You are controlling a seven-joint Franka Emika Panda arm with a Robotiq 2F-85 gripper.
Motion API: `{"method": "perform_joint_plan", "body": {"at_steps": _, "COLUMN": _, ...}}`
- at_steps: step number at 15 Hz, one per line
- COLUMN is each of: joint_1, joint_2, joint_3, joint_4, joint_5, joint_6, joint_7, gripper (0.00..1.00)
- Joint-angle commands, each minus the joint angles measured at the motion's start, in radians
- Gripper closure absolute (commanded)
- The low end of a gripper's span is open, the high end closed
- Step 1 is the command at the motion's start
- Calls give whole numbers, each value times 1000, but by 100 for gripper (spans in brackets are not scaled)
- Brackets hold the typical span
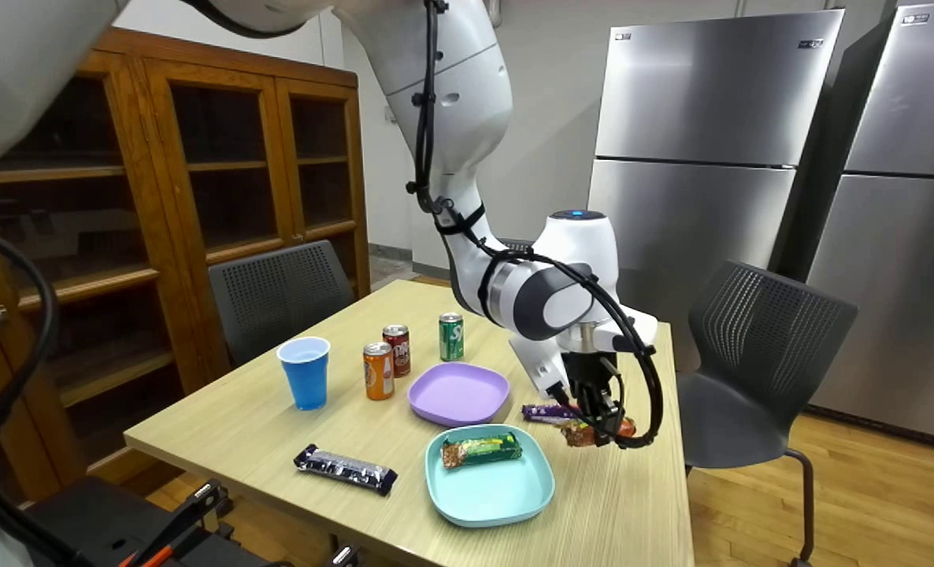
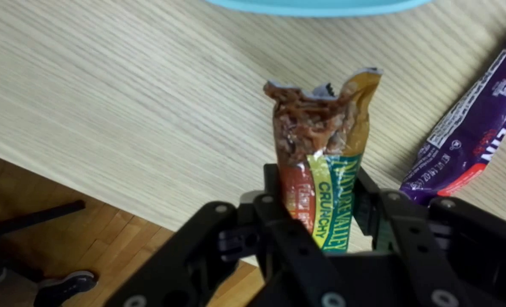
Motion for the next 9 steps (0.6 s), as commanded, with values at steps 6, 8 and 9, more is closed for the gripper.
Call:
{"method": "perform_joint_plan", "body": {"at_steps": 6, "joint_1": 94, "joint_2": -212, "joint_3": -12, "joint_4": -315, "joint_5": -3, "joint_6": 42, "joint_7": 40, "gripper": 84}}
{"method": "perform_joint_plan", "body": {"at_steps": 8, "joint_1": 138, "joint_2": -227, "joint_3": -26, "joint_4": -363, "joint_5": -7, "joint_6": 62, "joint_7": 67, "gripper": 84}}
{"method": "perform_joint_plan", "body": {"at_steps": 9, "joint_1": 158, "joint_2": -231, "joint_3": -30, "joint_4": -382, "joint_5": -7, "joint_6": 69, "joint_7": 78, "gripper": 84}}
